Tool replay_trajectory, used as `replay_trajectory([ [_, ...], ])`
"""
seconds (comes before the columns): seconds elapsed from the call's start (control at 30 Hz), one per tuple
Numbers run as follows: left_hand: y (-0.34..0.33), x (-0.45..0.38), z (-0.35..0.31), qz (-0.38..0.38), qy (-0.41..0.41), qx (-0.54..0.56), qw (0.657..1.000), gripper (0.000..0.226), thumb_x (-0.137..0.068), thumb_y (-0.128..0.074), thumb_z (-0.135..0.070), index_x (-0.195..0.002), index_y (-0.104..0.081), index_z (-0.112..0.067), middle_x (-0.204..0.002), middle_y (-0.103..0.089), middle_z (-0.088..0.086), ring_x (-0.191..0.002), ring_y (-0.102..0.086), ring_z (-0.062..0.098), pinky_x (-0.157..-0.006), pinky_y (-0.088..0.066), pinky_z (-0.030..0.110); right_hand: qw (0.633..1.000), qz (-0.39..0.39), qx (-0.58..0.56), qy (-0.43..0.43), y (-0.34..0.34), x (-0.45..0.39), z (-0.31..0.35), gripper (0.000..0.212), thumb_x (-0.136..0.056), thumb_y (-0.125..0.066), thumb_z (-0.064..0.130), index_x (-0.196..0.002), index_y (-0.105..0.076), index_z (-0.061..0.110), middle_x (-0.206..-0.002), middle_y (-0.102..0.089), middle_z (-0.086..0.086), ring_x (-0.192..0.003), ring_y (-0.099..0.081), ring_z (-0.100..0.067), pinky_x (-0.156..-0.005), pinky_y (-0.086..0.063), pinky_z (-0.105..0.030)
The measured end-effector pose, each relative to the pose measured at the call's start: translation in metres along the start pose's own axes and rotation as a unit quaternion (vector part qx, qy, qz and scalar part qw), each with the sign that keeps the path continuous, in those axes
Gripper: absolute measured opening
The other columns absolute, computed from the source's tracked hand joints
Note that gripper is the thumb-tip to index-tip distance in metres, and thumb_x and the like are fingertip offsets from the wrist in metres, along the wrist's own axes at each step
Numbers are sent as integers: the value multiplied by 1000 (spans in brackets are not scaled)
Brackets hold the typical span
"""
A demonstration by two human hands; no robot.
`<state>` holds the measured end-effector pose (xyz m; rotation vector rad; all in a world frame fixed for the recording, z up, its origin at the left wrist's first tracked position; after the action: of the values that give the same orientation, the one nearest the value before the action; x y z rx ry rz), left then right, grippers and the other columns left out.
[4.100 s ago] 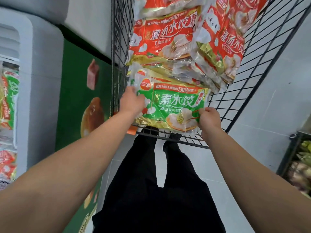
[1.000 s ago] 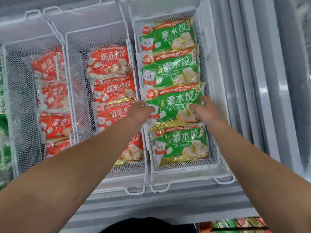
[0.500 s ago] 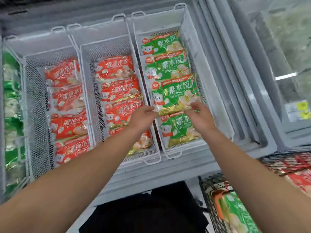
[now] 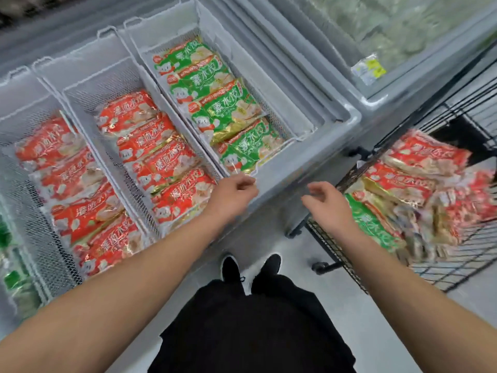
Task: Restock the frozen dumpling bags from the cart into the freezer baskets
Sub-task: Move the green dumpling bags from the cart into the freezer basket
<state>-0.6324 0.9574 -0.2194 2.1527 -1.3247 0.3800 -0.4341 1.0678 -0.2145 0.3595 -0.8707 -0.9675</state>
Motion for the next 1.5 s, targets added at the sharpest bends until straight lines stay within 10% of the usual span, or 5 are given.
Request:
replay_trajectory([
  [0.67,-305,89,-63,167,-149,-303,926,42,-92,-65,-25,-131,-63,-13,-131,-65,1,-112,-63,17,-100,-42,25,969,-107,-140,-171,166,122,-298,33,-89,-65,22,-121,-61,14,-115,-61,-1,-104,-57,-19,-85,-41,-27],
  [1.3,-388,-26,-50,228,-49,-365,902,42,-100,-54,-30,-138,-57,-14,-141,-58,2,-132,-51,20,-109,-35,31,905,-32,-256,-338,126,12,-345,41,-97,-54,16,-137,-48,11,-89,-51,10,-75,-52,-9,-83,-49,-35],
  [1.5,-394,-98,-26,232,1,-388,892,40,-102,-44,-20,-140,-55,-14,-144,-55,5,-128,-55,30,-109,-43,41,846,-44,-307,-434,95,-53,-359,38,-97,-47,9,-135,-44,7,-109,-52,-7,-95,-51,-25,-73,-38,-29],
])
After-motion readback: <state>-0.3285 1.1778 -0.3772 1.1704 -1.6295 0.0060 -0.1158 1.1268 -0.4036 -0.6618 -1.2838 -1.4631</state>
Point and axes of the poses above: each hand's wrist, its own x-axis away from the middle knuckle, its own y-axis out of the back of the hand, z = x × y, the point moved 4 cm from there along -x, towards the middle knuckle
